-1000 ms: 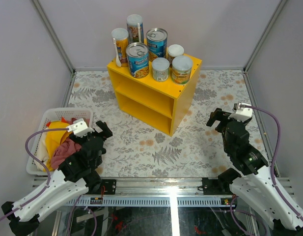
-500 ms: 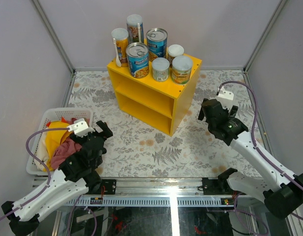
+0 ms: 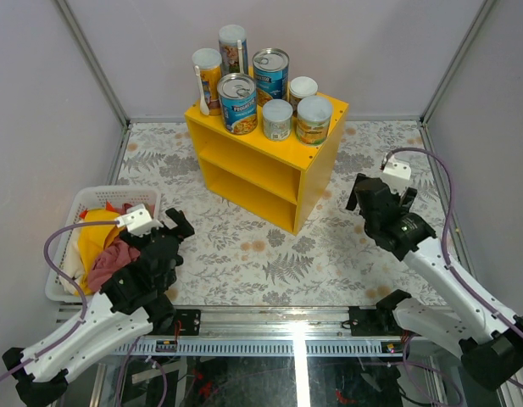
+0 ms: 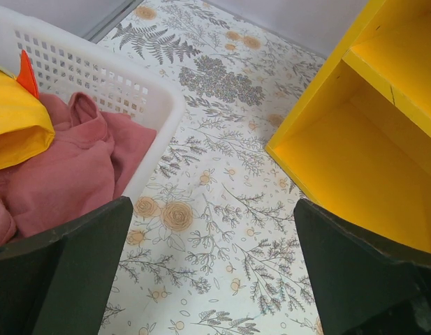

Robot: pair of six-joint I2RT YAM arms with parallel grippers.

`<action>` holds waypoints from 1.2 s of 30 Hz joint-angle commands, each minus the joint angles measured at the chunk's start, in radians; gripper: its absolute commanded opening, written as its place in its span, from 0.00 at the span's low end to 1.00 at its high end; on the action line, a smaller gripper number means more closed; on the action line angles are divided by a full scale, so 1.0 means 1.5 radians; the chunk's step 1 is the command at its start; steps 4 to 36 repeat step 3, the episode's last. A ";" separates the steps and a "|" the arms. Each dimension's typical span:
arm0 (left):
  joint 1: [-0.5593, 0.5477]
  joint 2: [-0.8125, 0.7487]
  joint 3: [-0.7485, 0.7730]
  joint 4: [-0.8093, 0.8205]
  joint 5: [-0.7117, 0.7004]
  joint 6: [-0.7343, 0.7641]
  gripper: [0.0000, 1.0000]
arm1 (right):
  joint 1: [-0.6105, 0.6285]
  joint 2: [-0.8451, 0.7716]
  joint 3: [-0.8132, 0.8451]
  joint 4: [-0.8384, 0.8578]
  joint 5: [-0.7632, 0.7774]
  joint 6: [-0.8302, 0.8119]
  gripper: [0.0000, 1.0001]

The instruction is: Place and organize the canned foods onto the counter

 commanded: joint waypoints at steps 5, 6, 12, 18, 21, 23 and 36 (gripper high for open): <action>-0.002 0.012 0.008 0.017 -0.005 -0.005 1.00 | 0.003 0.007 0.026 -0.001 0.032 0.021 0.99; -0.002 0.012 0.008 0.017 -0.005 -0.005 1.00 | 0.003 0.007 0.026 -0.001 0.032 0.021 0.99; -0.002 0.012 0.008 0.017 -0.005 -0.005 1.00 | 0.003 0.007 0.026 -0.001 0.032 0.021 0.99; -0.002 0.012 0.008 0.017 -0.005 -0.005 1.00 | 0.003 0.007 0.026 -0.001 0.032 0.021 0.99; -0.002 0.012 0.008 0.017 -0.005 -0.005 1.00 | 0.003 0.007 0.026 -0.001 0.032 0.021 0.99; -0.002 0.012 0.008 0.017 -0.005 -0.005 1.00 | 0.003 0.007 0.026 -0.001 0.032 0.021 0.99; -0.002 0.012 0.008 0.017 -0.005 -0.005 1.00 | 0.003 0.007 0.026 -0.001 0.032 0.021 0.99</action>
